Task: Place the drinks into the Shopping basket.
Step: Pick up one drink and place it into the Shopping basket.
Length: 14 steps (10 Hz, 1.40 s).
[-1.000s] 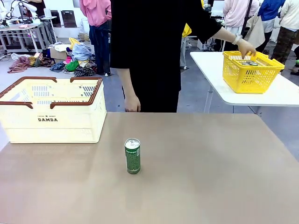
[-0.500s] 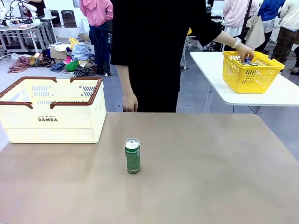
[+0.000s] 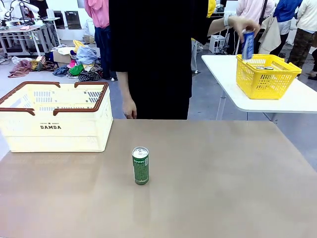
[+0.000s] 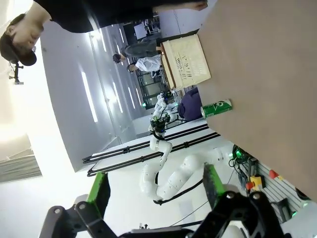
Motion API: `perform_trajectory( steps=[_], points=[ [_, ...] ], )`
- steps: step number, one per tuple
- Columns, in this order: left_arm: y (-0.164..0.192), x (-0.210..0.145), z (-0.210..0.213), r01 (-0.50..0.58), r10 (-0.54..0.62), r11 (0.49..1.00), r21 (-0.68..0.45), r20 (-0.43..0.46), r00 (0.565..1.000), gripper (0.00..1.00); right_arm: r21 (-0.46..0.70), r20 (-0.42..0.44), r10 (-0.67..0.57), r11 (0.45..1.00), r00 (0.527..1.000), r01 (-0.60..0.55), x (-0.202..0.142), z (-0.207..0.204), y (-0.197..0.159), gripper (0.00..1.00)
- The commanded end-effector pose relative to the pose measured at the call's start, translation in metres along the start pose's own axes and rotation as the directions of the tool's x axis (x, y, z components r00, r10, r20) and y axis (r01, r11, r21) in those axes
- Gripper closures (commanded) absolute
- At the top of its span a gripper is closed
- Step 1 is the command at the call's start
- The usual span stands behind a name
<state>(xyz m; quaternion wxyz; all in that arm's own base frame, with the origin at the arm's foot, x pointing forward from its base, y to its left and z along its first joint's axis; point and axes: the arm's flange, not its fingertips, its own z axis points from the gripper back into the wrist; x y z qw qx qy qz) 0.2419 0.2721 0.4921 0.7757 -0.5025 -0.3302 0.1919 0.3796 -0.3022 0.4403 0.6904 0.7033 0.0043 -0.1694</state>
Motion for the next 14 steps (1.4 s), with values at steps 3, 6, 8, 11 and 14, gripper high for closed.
perform_trajectory(
  steps=[3, 6, 8, 11, 14],
  points=[
    [-0.108, -0.034, -0.079, 0.188, -0.154, 0.968, 0.166, -0.195, 0.969, 0.00, -0.008, -0.012, -0.002, 1.000, 1.000, 0.001, -0.004, 0.002, 0.004, 0.00],
    [-0.194, -0.086, -0.190, 0.465, -0.329, 0.856, 0.227, -0.455, 0.828, 0.00, -0.008, -0.012, -0.002, 1.000, 1.000, 0.001, -0.004, 0.002, 0.004, 0.00],
    [-0.217, -0.139, -0.279, 0.626, -0.399, 0.736, 0.257, -0.583, 0.708, 0.00, -0.008, -0.012, -0.002, 1.000, 1.000, 0.001, -0.004, 0.002, 0.004, 0.00],
    [-0.214, -0.153, -0.331, 0.676, -0.398, 0.694, 0.247, -0.651, 0.646, 0.00, -0.008, -0.012, -0.002, 1.000, 1.000, 0.001, -0.004, 0.002, 0.004, 0.00],
    [-0.179, -0.012, -0.109, 0.397, -0.273, 0.839, 0.371, -0.344, 0.899, 0.00, -0.008, -0.012, -0.002, 1.000, 1.000, 0.001, -0.004, 0.002, 0.004, 0.00]
  ],
)
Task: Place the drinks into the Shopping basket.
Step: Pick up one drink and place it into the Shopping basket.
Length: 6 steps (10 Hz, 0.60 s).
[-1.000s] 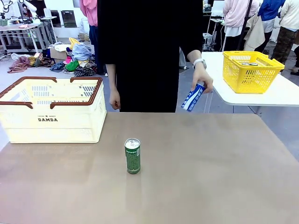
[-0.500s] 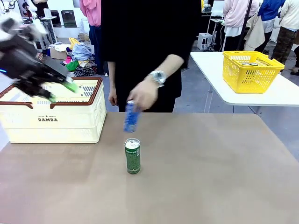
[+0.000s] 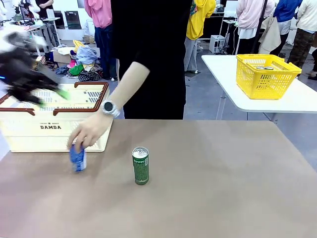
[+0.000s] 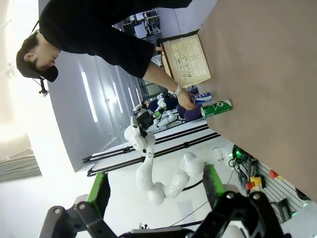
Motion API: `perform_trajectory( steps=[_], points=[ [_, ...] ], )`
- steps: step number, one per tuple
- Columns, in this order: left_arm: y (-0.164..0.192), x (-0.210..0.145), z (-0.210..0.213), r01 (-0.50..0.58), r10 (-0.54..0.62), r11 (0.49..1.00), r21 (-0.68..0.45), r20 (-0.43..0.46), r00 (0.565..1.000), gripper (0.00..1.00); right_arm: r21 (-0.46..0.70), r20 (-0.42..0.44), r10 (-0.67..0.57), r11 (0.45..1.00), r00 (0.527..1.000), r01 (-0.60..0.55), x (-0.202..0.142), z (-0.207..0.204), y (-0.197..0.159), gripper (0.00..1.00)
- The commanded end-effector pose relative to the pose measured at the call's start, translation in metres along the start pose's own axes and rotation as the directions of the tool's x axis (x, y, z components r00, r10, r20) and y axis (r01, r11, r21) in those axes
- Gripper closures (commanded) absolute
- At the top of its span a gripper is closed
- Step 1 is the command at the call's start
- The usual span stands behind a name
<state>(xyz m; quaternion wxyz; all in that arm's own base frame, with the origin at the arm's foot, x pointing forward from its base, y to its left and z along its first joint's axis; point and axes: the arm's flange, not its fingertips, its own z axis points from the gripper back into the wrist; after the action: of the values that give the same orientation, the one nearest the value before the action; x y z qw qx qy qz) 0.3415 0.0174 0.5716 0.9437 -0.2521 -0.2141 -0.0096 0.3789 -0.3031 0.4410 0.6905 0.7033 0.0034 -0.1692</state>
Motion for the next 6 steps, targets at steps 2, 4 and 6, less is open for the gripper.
perform_trajectory(
  steps=[2, 4, 6],
  points=[
    [0.180, -0.062, 0.214, -0.278, 0.307, 0.949, -0.147, 0.237, 0.922, 0.00, -0.009, -0.013, -0.003, 1.000, 1.000, 0.003, -0.003, 0.001, 0.003, 0.00],
    [0.273, -0.123, 0.261, -0.439, 0.492, 0.869, -0.228, 0.320, 0.809, 0.00, -0.009, -0.013, -0.003, 1.000, 1.000, 0.003, -0.003, 0.001, 0.003, 0.00],
    [0.318, -0.170, 0.274, -0.474, 0.582, 0.808, -0.350, 0.351, 0.733, 0.00, -0.009, -0.013, -0.003, 1.000, 1.000, 0.003, -0.003, 0.001, 0.003, 0.00]
  ],
)
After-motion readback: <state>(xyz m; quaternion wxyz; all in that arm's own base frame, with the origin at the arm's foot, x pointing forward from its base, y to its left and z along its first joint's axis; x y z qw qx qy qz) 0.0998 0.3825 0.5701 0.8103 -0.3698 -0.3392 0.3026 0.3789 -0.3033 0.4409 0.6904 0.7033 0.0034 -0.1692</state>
